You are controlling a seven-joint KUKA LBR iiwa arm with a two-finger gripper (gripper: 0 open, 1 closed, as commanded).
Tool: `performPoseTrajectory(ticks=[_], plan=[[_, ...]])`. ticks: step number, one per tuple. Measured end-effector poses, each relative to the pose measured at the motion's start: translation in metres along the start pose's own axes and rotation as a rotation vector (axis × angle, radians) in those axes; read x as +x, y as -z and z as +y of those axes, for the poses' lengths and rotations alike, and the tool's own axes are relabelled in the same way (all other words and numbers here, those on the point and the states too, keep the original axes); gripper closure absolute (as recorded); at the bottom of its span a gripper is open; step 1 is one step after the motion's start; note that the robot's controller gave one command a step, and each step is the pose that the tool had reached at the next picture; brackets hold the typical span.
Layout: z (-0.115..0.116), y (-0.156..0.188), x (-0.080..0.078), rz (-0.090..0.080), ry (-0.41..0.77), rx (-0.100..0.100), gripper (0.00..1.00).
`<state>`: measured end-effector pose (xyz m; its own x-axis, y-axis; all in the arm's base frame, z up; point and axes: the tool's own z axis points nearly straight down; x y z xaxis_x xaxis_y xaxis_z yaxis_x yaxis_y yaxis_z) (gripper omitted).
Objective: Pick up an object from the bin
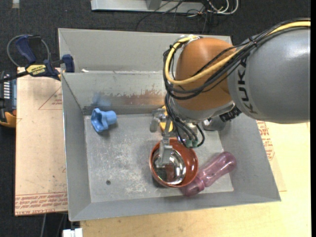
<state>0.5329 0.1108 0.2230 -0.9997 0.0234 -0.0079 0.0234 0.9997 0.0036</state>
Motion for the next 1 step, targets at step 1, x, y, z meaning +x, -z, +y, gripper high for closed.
performPoseTrajectory(ticks=[1], plan=[[-0.0653,-0.0715,0.017,0.022,-0.063,0.005,0.0]])
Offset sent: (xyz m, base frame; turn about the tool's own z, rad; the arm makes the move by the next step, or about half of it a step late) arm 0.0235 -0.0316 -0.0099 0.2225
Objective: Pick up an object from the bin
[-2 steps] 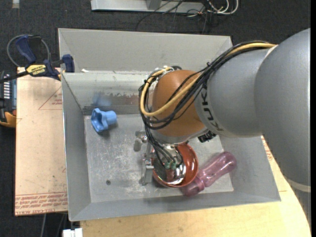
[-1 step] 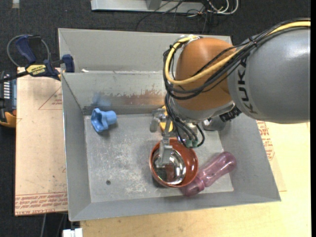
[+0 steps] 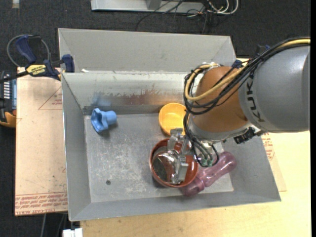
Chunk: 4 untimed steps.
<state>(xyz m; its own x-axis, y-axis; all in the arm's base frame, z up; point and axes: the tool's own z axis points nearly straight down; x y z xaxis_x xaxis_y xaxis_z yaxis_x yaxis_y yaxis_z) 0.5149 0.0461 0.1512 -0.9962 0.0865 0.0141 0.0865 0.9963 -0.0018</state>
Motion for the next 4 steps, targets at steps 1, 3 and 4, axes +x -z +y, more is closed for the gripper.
performPoseTrajectory(ticks=[1,3,4], plan=[[0.039,0.065,-0.039,-0.031,-0.154,-0.016,0.0],[0.009,-0.016,-0.017,-0.001,-0.043,-0.002,1.0],[0.006,0.089,-0.014,0.001,-0.04,-0.002,1.0]])
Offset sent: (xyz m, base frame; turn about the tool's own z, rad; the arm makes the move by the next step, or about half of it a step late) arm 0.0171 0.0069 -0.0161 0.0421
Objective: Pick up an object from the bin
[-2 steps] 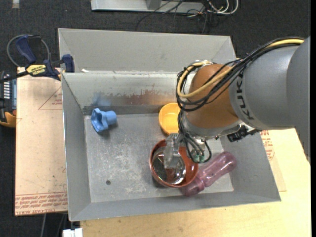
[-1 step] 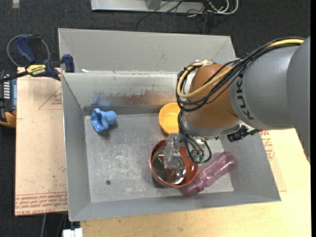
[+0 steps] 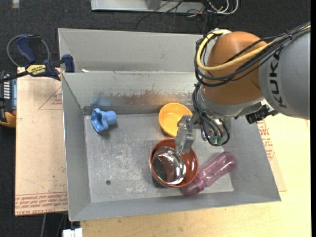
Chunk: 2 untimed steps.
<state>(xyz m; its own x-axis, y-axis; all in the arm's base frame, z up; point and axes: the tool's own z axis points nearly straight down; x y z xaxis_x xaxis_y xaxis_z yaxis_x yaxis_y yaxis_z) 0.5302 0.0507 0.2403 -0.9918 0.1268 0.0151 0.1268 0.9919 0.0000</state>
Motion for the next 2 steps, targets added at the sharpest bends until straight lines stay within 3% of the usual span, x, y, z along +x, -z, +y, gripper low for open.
performPoseTrajectory(ticks=[1,2], plan=[[0.009,0.05,0.003,0.003,-0.021,0.0,1.0],[-0.014,0.015,-0.09,-0.006,0.027,0.001,1.0]])
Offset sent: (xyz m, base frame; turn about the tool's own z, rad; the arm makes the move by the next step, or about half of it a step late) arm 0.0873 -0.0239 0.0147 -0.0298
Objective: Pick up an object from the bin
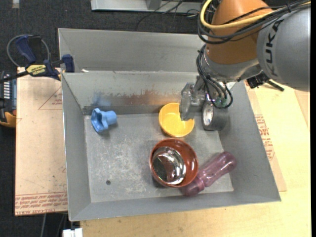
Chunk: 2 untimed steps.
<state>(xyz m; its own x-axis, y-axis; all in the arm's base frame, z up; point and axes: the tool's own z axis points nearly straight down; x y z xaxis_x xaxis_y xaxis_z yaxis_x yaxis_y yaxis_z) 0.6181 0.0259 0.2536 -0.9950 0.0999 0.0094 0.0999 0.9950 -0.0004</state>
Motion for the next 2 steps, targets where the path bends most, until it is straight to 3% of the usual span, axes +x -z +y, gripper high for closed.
performPoseTrajectory(ticks=[1,2], plan=[[0.048,-0.05,0.066,0.011,-0.076,-0.003,1.0],[-0.003,-0.045,0.026,-0.013,0.235,0.0,1.0]])
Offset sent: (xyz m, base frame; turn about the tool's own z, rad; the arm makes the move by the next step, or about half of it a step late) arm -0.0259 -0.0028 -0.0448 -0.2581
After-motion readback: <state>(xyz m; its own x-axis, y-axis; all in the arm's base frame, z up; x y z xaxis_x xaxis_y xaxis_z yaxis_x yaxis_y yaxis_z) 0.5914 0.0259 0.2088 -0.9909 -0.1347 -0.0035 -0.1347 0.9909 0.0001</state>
